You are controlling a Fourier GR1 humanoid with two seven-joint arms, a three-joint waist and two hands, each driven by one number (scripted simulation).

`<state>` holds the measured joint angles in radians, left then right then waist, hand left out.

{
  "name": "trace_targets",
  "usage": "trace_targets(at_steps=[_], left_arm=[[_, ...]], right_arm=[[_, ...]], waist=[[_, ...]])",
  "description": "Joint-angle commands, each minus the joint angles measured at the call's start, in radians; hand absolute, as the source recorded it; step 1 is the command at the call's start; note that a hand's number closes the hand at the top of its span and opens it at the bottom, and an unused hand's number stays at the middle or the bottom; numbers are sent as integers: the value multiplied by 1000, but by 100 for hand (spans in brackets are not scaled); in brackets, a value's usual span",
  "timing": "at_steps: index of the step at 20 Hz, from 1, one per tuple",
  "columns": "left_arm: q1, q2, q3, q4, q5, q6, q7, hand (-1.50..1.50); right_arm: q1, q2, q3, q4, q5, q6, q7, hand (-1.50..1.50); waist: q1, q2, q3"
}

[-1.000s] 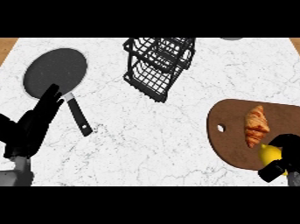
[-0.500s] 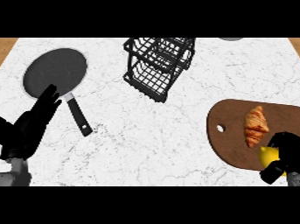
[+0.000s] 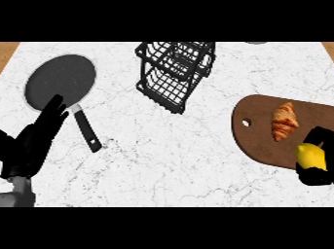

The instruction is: Pick the lemon from the cutting board and place it in the tiered basket

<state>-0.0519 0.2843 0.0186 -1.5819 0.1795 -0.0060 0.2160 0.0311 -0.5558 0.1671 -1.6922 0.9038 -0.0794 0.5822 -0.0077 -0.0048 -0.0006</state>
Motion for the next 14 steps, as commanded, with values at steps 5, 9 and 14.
trace_targets(at_steps=[5,9,14], left_arm=[[3,2,-1,-8,-3,-8,10,0],[-46,-35,-14,36,-32,14,-7,0],[-68,-16,18,59,-17,-21,11,0]], right_arm=[[-44,88,-64,-322,-96,-175,-71,150],[-183,75,-105,-395,-180,-24,13,150],[-356,138,-12,-451,-135,134,204,150]], waist=[[-12,-4,0],[2,4,0],[12,5,0]])
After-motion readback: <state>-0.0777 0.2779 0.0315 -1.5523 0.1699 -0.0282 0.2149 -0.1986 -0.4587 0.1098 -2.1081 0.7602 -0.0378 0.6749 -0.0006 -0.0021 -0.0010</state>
